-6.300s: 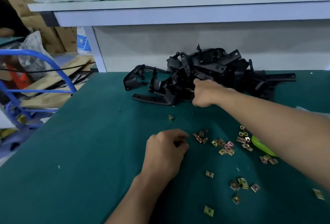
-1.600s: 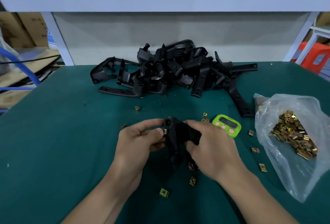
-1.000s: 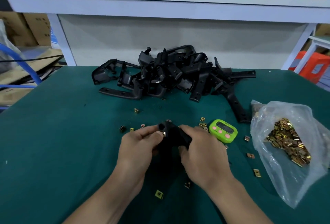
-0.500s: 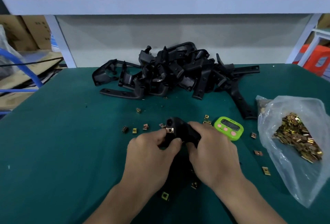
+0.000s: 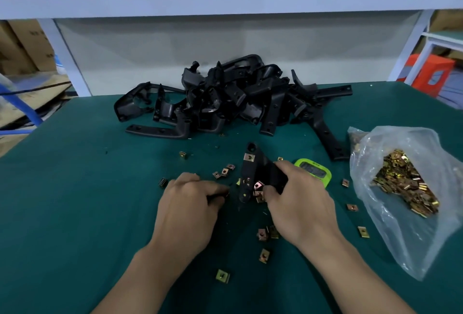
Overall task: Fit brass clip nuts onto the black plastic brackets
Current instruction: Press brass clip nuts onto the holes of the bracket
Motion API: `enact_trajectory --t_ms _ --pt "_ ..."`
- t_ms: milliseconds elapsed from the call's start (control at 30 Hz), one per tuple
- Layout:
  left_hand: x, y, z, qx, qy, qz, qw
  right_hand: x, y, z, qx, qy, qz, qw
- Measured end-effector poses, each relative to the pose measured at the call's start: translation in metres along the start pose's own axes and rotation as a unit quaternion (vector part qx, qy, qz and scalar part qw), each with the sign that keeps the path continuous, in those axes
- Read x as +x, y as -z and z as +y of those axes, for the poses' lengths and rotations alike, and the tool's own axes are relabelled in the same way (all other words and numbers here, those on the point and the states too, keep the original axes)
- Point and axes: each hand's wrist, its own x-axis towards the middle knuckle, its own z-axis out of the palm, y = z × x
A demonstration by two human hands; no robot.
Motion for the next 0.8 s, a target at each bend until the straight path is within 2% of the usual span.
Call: enact_trajectory --t_ms 267,533,667,800 --pt "0.0002 0.0003 -0.0004 -0.06 -0.003 -0.01 0.998 -0.0008 -0.0007 -0.001 0.008 -0.001 -0.019 1.0" --pt "-0.0072 0.0023 0.0041 -0.14 0.032 0.091 0.986 0.0 0.002 0.0001 0.022 -0.015 -0.01 1.0" --pt "-0.0059 0.0056 0.0 -0.197 0.021 0.087 0.976 -0.0011 0.0019 -0.0005 0.021 -0.008 -0.02 1.0" --pt "-0.0005 0.0063 -0.0052 -0.279 0.067 0.062 0.956 -0.0021 0.0019 -0.0015 0.005 0.013 -0.006 1.0"
